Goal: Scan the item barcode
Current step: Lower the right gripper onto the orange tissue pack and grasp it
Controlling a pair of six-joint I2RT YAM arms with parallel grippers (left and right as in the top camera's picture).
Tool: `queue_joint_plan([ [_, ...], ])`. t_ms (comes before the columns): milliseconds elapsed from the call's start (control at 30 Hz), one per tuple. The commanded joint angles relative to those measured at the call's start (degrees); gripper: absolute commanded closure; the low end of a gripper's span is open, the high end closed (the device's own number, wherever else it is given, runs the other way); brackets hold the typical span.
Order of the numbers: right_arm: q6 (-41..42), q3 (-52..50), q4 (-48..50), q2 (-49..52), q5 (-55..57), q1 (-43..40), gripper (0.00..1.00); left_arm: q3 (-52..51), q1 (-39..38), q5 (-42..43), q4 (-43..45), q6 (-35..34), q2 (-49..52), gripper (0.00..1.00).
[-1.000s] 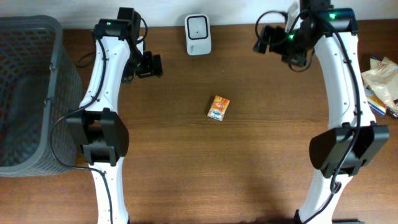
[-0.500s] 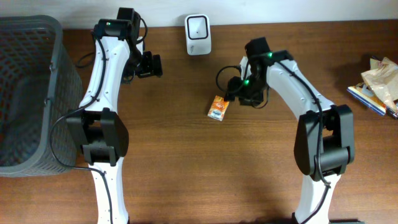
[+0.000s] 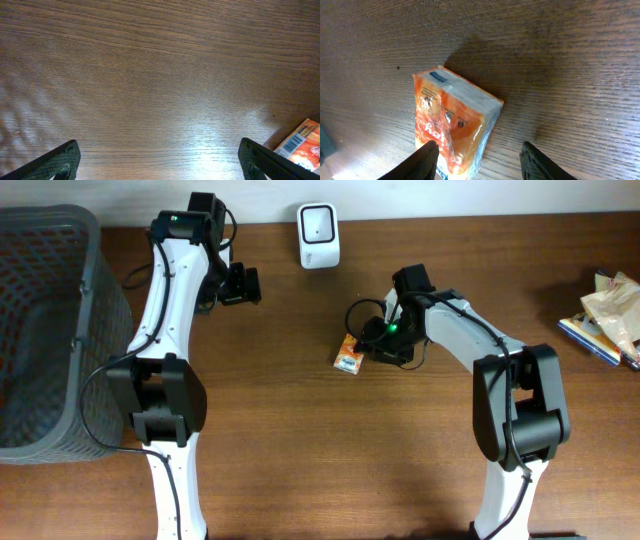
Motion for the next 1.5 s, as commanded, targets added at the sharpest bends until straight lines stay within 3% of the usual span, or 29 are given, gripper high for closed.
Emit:
queue_joint_plan([
  [0, 2.58, -2.71, 2.01, -0.24, -0.90, -0.09, 0.49, -0.24, 0.28, -0.63, 0.09, -0.31, 0.35, 0.01],
  [100, 3.48, -4.46, 4.20, 0.72, -1.57, -0.09, 0.50, -0.24, 0.28, -0.63, 0.09, -0.33, 0.35, 0.01],
  [200, 3.48, -4.48, 4.37, 1.60, -1.49, -0.09, 0.61, -0.22, 0.28, -0.61, 0.09, -0.31, 0.35, 0.01],
  [400, 3.45, -4.46, 3.37, 1.55, -1.53, -0.79, 0.96, -0.24, 0.28, -0.63, 0.09, -0.31, 0.35, 0.01],
  [567, -0.70, -4.46, 1.29, 1.44, -5.33, -3.43, 0.96, -0.24, 0.28, -0.63, 0.11, -0.31, 0.35, 0.01],
  [800, -19.82, -4.46, 1.31, 1.44, -33.31, -7.15, 0.96, -0.24, 0.28, -0.61, 0.09, -0.31, 0.35, 0.01],
  [933, -25.64, -4.46, 1.29, 1.44, -43.56, -7.17, 0.96, -0.24, 0.17, -0.61, 0.11, -0.33, 0.35, 0.01],
  [1467, -39.30, -4.46, 1.64, 1.44, -56.00, -3.76, 0.96, -0.24, 0.17, -0.63, 0.11, -0.31, 0.35, 0.01],
])
